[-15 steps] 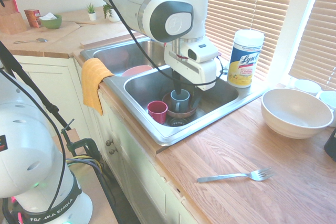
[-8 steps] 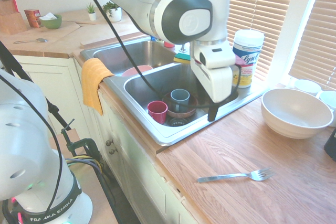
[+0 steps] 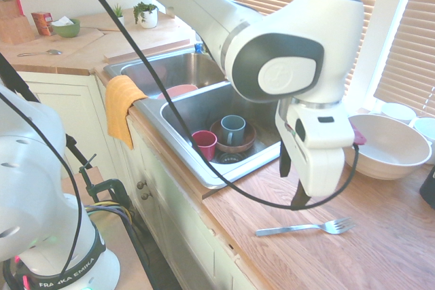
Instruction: Put the fork into the sink
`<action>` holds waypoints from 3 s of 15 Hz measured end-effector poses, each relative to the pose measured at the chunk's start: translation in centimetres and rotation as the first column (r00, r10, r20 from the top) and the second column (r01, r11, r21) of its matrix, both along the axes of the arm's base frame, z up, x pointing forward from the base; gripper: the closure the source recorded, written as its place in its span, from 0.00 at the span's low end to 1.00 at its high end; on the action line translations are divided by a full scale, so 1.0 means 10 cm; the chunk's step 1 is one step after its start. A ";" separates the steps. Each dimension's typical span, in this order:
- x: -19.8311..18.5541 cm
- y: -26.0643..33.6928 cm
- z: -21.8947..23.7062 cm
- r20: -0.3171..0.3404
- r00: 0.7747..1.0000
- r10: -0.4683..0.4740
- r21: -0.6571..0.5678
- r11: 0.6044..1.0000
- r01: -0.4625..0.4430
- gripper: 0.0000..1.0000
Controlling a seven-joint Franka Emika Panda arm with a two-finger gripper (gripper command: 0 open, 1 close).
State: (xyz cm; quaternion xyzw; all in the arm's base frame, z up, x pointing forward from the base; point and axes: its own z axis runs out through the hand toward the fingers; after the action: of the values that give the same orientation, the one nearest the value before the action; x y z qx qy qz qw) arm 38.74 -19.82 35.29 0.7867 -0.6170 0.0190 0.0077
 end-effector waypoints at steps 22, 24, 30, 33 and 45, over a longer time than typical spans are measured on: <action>0.03 -0.23 -0.39 0.018 1.000 -0.017 0.008 1.000 0.016 1.00; 0.02 -0.23 -0.39 0.019 1.000 -0.012 0.008 1.000 0.011 1.00; 0.03 -0.22 -0.40 0.033 0.999 0.003 0.008 1.000 -0.003 1.00; 0.03 -0.23 -0.39 0.036 0.999 0.004 0.007 1.000 -0.004 1.00; 0.58 1.42 1.16 0.182 0.937 0.297 -0.053 0.955 -0.292 1.00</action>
State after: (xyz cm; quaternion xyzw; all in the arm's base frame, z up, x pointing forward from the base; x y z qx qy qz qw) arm 44.58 -5.61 46.85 0.8646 -0.4901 0.1019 -0.0436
